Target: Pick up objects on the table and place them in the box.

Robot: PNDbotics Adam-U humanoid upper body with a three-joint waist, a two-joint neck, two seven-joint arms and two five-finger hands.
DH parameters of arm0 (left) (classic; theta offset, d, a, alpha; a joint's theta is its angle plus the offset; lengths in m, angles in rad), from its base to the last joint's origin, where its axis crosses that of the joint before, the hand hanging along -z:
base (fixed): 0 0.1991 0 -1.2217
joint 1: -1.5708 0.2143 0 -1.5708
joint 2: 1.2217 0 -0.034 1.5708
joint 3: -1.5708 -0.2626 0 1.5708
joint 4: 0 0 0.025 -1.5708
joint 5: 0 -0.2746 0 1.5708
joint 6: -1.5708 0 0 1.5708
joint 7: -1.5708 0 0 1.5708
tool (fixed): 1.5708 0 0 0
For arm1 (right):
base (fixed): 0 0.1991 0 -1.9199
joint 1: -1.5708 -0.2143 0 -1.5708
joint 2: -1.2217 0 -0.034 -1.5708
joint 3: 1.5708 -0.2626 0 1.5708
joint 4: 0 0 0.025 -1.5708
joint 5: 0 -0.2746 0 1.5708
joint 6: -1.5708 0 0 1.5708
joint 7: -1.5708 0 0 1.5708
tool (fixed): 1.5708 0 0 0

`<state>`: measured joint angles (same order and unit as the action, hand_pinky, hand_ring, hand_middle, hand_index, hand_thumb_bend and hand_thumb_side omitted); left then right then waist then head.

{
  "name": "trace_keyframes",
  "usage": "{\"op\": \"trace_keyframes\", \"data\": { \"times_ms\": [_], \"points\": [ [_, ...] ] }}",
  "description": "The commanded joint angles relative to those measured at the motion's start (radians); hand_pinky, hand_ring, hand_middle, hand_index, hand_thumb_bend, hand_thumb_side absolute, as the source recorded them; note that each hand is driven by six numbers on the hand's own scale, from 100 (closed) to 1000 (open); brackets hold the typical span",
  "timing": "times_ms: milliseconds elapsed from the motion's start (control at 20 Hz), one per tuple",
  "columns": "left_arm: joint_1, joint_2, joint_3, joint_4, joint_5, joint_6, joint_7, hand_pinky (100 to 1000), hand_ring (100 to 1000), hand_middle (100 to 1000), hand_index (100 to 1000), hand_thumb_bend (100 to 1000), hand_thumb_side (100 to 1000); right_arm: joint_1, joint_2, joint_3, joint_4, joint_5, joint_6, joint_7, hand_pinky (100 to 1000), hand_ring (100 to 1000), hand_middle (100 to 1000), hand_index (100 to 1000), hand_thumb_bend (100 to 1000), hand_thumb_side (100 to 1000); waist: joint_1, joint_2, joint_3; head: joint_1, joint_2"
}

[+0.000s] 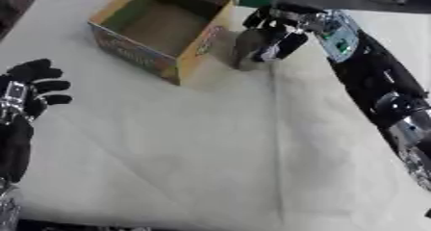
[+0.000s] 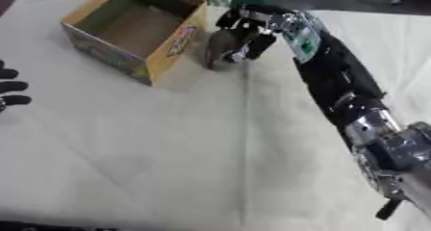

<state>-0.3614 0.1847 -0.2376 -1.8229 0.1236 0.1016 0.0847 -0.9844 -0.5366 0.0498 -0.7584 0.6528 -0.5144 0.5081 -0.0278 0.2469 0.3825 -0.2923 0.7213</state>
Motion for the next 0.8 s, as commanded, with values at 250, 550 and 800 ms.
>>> {"op": "trace_keyframes", "data": {
  "times_ms": [250,550,800],
  "points": [
    [-0.015,0.005,0.001,-0.019,0.001,-0.001,-0.002,658,688,664,779,100,730,-0.005,0.008,0.009,-0.021,0.084,-0.011,-0.056,633,515,463,575,221,100,0.005,-0.012,0.0,0.002,-0.004],
    [-0.015,0.004,0.001,-0.019,0.001,-0.001,-0.001,658,688,664,779,100,732,-0.002,0.012,0.013,-0.039,0.107,-0.015,-0.147,498,323,252,380,137,100,0.005,-0.012,-0.002,0.005,-0.01],
    [-0.015,0.004,0.003,-0.019,0.001,-0.001,0.001,658,688,664,779,100,733,-0.001,0.013,0.022,-0.066,0.1,-0.016,-0.207,452,283,190,317,100,100,0.006,-0.012,-0.004,0.008,-0.013]
  ]
}}
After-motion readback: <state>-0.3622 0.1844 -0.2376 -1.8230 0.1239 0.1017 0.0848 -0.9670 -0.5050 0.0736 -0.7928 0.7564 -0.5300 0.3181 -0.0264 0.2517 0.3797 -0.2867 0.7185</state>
